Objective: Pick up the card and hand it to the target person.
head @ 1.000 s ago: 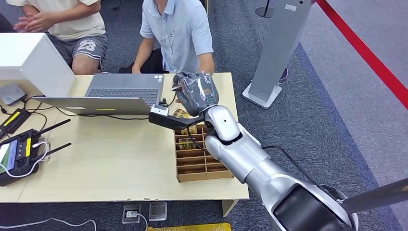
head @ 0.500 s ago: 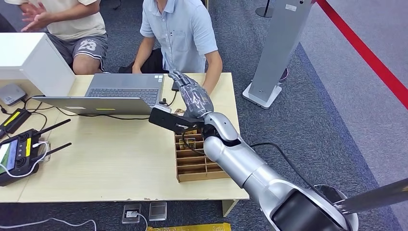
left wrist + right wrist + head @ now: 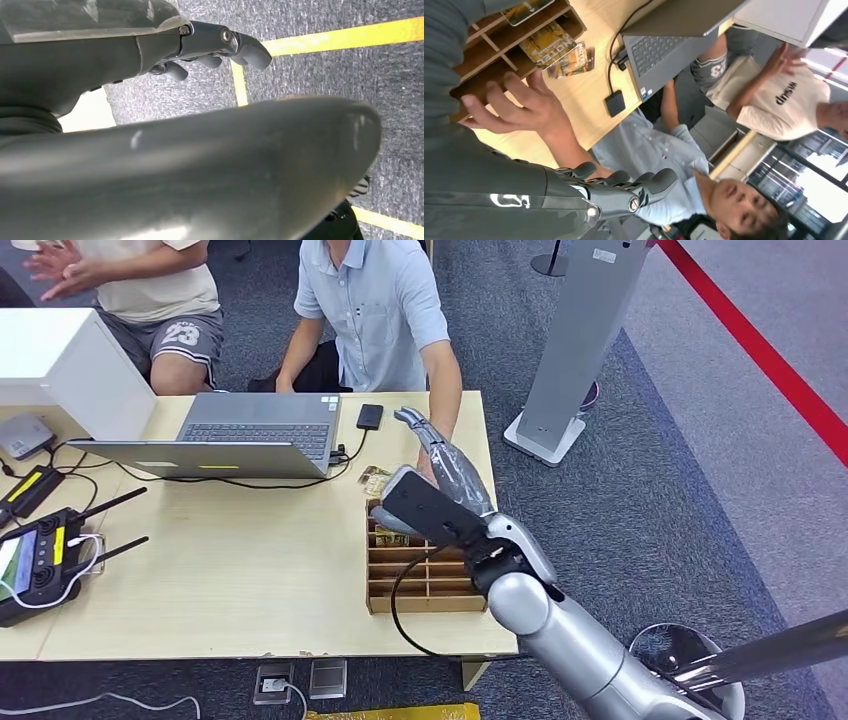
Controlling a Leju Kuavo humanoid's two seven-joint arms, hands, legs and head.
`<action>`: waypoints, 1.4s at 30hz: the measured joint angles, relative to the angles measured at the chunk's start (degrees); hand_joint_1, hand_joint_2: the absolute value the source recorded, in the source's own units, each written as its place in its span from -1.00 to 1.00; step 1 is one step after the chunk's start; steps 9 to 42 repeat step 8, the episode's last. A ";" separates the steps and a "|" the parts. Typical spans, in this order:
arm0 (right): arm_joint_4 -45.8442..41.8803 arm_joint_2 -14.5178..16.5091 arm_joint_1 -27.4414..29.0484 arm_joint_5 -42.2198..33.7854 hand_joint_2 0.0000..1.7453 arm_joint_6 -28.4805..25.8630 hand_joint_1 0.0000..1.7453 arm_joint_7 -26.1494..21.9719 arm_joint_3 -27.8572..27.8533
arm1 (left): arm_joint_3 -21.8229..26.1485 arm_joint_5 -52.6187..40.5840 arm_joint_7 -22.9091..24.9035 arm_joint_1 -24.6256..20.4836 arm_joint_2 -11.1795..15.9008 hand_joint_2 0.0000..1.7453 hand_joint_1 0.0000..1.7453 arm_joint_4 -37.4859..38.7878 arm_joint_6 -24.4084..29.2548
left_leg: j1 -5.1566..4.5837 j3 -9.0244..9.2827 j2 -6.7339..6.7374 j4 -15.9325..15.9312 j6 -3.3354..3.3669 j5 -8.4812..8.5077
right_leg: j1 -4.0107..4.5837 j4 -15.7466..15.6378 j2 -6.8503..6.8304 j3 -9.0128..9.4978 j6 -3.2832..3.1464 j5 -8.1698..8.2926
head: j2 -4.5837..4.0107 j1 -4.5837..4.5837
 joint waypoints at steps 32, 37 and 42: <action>-14.32 -6.37 5.75 -0.26 1.00 4.16 -1.00 2.89 -4.16 | 0.00 1.02 -0.04 0.00 0.02 -1.00 -1.00 0.00 -0.33 | 0.00 -0.01 0.02 0.00 0.00 -0.01 | 0.00 0.00 0.01 0.01 0.00 0.00 | 0.00 -0.01; -14.32 -6.37 5.75 -0.26 1.00 4.16 -1.00 2.89 -4.16 | 0.00 1.02 -0.04 0.00 0.02 -1.00 -1.00 0.00 -0.33 | 0.00 -0.01 0.02 0.00 0.00 -0.01 | 0.00 0.00 0.01 0.01 0.00 0.00 | 0.00 -0.01; -14.32 -6.37 5.75 -0.26 1.00 4.16 -1.00 2.89 -4.16 | 0.00 1.02 -0.04 0.00 0.02 -1.00 -1.00 0.00 -0.33 | 0.00 -0.01 0.02 0.00 0.00 -0.01 | 0.00 0.00 0.01 0.01 0.00 0.00 | 0.00 -0.01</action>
